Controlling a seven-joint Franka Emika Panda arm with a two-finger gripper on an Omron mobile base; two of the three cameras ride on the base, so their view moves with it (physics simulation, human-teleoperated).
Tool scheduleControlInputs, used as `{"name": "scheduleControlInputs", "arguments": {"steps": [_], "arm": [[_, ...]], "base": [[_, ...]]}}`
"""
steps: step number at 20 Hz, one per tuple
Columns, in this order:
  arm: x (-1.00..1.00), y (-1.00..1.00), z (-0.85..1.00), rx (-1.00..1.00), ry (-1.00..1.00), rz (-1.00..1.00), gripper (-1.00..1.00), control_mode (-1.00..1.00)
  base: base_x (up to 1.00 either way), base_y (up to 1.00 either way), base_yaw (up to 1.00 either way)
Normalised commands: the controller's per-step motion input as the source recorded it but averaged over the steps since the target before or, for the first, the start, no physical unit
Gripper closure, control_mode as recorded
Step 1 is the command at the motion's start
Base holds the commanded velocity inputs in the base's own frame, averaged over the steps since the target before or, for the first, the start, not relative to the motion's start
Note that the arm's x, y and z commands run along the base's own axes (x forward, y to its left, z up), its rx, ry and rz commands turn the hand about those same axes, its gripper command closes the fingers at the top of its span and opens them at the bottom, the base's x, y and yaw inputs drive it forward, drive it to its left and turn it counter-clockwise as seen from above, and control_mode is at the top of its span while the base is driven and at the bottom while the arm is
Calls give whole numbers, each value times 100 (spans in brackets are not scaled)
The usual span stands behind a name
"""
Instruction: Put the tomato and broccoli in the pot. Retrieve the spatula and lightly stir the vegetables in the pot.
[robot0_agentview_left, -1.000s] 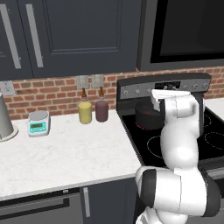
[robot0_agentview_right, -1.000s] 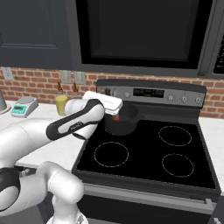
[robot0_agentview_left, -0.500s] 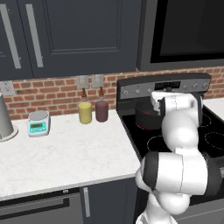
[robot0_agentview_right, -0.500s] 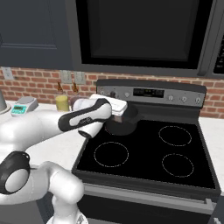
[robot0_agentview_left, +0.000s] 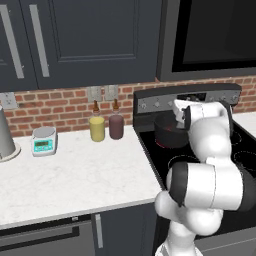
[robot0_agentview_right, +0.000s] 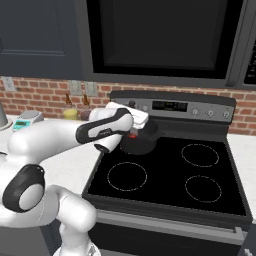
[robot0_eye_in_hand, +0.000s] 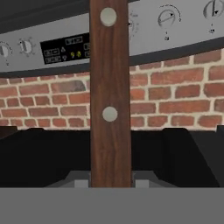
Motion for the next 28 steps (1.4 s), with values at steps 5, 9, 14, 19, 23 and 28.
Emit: {"name": "scheduleControlInputs", "arguments": {"steps": [5,9,14,19,23,28], "arm": [[48,11,-8,4,-4,-1,100,-100],[77,11,-38,0,0,-3,100,-100],[76,11,-45,0,0,-3,100,-100],[65,2,-61,0,7,-4,100,-100],[61,0,-48,1,14,-6,100,-100],[66,0,-43,3,15,-6,100,-100]], "base": [[0,0,0],[0,0,0],[0,0,0],[0,0,0],[0,0,0],[0,0,0]]}}
